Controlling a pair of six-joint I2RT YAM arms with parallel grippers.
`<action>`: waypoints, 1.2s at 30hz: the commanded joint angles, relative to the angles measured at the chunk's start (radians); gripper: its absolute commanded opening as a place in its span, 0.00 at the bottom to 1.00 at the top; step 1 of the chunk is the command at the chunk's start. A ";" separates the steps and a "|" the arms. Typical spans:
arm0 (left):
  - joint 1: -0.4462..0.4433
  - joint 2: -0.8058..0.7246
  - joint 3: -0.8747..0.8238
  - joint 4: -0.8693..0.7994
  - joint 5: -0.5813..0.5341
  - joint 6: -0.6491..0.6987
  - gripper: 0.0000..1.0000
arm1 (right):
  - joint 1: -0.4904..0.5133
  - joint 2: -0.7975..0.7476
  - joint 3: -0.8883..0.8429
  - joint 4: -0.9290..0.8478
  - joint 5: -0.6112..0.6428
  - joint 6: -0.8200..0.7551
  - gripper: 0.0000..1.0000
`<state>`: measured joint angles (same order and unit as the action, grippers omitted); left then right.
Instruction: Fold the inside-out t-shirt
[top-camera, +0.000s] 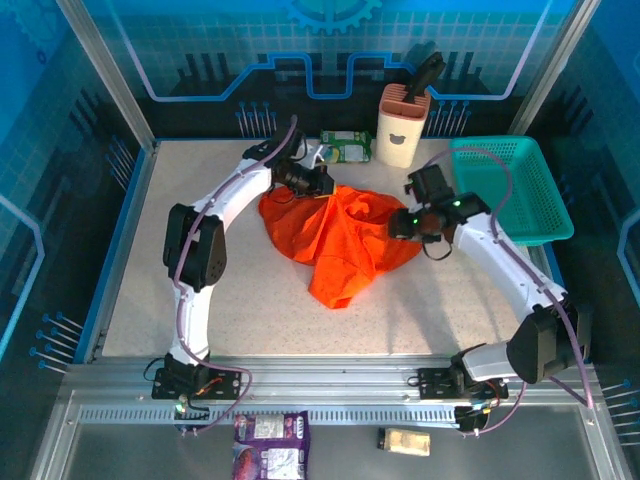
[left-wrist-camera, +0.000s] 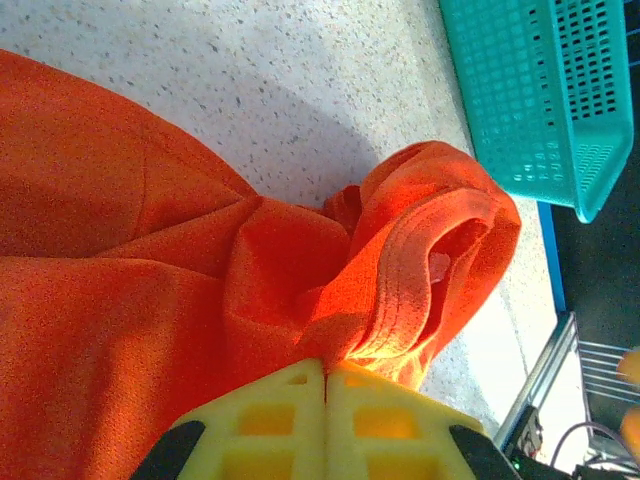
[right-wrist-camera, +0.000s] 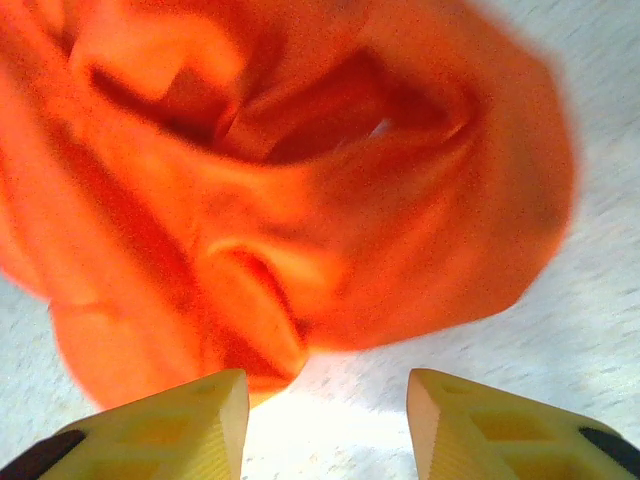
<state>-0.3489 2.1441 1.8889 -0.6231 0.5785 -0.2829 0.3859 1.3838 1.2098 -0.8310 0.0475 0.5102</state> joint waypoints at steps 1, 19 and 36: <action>0.002 0.047 0.033 -0.031 -0.013 0.001 0.00 | 0.112 -0.001 -0.088 0.047 -0.084 0.120 0.47; 0.004 0.036 -0.022 -0.007 -0.008 -0.006 0.00 | 0.456 0.298 -0.128 0.273 -0.176 0.373 0.48; 0.004 0.021 -0.040 0.002 -0.014 -0.015 0.01 | 0.465 0.419 -0.104 0.237 -0.172 0.381 0.35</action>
<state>-0.3489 2.1967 1.8687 -0.6212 0.5682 -0.2897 0.8379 1.7828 1.0885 -0.5739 -0.1318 0.8799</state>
